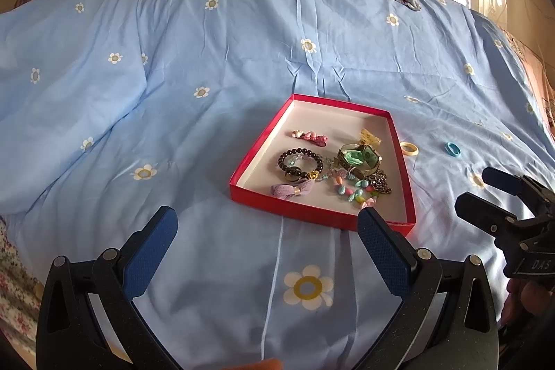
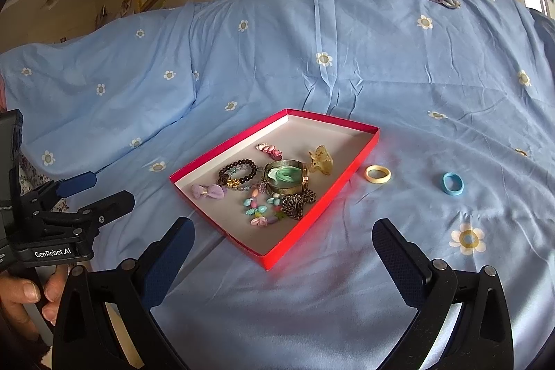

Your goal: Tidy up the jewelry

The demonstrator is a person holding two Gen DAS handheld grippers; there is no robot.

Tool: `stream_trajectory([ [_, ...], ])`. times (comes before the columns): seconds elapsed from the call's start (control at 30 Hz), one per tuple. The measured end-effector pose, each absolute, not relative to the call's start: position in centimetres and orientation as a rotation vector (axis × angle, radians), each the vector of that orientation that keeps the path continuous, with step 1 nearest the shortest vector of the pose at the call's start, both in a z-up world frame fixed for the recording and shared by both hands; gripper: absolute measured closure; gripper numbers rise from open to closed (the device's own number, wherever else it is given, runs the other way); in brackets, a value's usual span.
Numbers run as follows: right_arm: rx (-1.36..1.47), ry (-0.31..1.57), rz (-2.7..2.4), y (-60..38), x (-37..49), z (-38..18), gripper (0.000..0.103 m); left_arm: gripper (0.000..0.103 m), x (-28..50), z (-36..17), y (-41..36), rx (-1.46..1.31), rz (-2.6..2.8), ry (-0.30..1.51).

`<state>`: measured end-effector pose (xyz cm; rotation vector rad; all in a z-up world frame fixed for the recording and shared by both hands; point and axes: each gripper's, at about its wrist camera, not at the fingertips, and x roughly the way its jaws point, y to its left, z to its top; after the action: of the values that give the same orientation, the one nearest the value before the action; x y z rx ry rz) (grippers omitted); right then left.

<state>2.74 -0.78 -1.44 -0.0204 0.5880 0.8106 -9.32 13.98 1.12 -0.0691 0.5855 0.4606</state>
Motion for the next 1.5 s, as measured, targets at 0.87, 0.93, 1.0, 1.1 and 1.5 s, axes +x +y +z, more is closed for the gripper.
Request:
stream_trajectory([
  [0.87,-0.042,0.614,0.823,-0.3,2.6,-1.8,0.000,0.000,-8.6,0.2,14.3,-0.086,0.459,0.621],
  [0.93,-0.043,0.614,0.823,-0.3,2.6,-1.8,0.000,0.000,-8.5,0.2,14.3,-0.087,0.458,0.624],
  [1.0,-0.042,0.613,0.822,-0.3,2.6,-1.8,0.000,0.000,-8.5,0.1,14.3,-0.088,0.457,0.626],
  [1.1,-0.044,0.613,0.821,-0.3,2.6,-1.8,0.000,0.000,-8.5,0.1,14.3,-0.086,0.456,0.629],
  [1.5,-0.053,0.607,0.829,-0.3,2.6,-1.8,0.000,0.000,-8.3,0.0,14.2,-0.084,0.455,0.635],
])
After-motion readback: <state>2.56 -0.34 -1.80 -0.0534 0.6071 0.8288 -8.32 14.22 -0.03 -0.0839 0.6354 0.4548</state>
